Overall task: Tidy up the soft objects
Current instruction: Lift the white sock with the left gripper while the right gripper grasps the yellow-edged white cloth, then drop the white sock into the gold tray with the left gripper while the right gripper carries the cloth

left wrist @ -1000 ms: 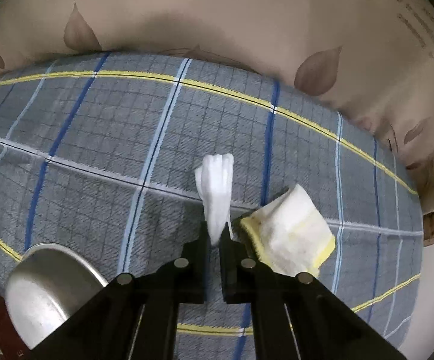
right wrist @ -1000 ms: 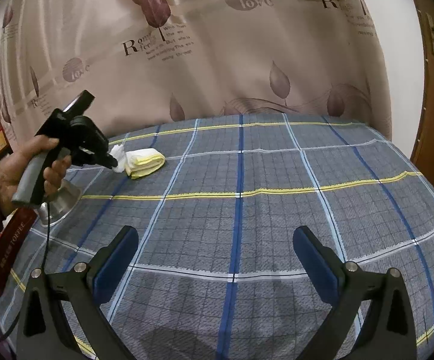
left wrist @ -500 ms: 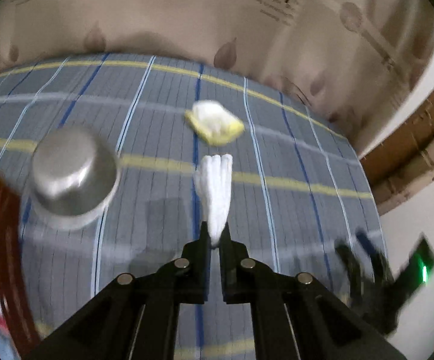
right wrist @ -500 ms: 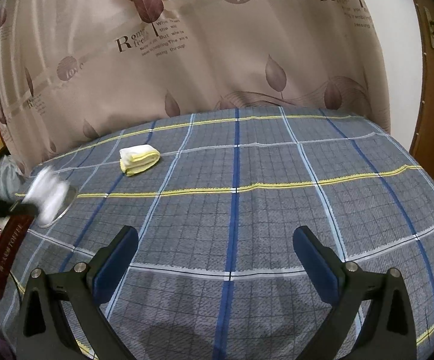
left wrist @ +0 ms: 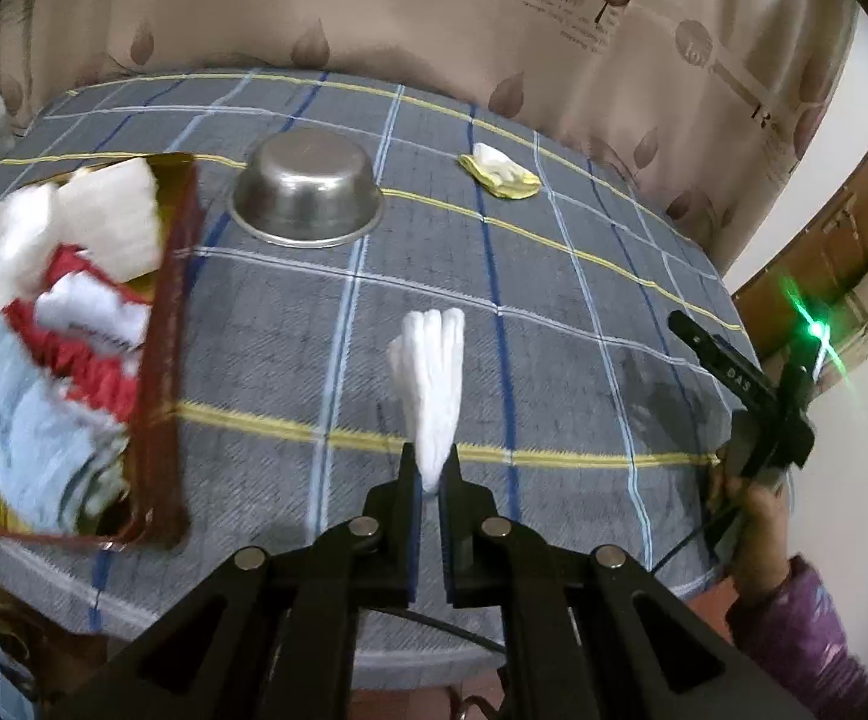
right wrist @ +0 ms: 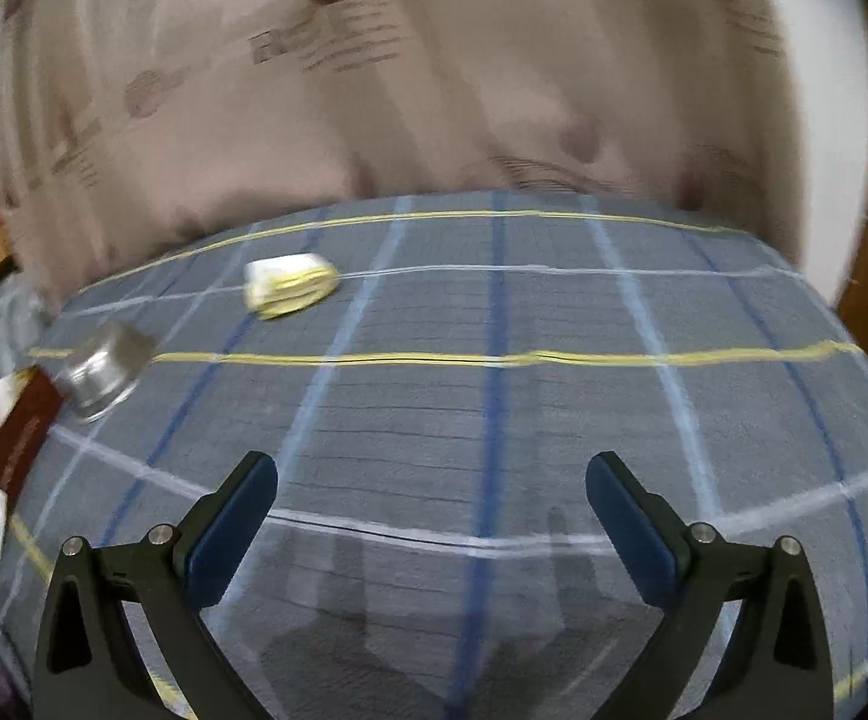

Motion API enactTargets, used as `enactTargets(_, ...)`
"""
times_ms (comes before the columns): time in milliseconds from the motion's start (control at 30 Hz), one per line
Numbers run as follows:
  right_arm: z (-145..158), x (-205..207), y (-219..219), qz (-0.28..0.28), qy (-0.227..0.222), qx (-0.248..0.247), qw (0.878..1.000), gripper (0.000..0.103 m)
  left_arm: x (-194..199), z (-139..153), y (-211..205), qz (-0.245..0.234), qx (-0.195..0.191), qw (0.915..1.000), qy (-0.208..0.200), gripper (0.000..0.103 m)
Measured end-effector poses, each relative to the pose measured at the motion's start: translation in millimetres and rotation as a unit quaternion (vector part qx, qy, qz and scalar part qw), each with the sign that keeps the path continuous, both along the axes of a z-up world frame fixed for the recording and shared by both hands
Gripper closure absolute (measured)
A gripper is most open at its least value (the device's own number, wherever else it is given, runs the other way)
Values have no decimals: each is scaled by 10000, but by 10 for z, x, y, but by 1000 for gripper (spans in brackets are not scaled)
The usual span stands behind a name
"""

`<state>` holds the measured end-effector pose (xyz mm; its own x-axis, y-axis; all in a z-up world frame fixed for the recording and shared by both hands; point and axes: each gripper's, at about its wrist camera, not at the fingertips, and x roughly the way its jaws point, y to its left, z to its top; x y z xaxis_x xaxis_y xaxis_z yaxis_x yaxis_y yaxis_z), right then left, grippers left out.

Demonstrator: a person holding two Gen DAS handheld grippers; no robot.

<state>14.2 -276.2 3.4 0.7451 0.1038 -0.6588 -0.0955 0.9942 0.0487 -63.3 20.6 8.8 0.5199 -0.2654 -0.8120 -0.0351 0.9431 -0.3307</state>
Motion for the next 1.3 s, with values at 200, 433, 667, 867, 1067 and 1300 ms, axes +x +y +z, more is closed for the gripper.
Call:
enactTargets(200, 171, 525, 539, 769, 93, -49, 9970, 0, -307, 66, 85, -68, 124, 9994, -315, 98)
enactTargets(433, 78, 1312, 1089, 1006, 241, -473, 9935, 0, -457, 53, 157, -189, -62, 9983, -545, 98)
enactTargets(667, -169, 1780, 1374, 1010, 408, -886, 9901, 0, -455, -39, 280, -174, -286, 9980, -537, 98)
enactTargets(867, -485, 2127, 1473, 956, 924, -1122, 9848, 32, -430, -123, 372, -116, -336, 9983, -461, 98)
enactTargets(1067, -369, 1838, 1403, 1069, 789, -695, 9887, 45, -417, -138, 403, -50, -347, 9985, -419, 98)
enactTargets(1300, -196, 670, 1466, 1349, 454, 126, 9897, 45, -458, -53, 371, 20, -304, 9982, -522, 97)
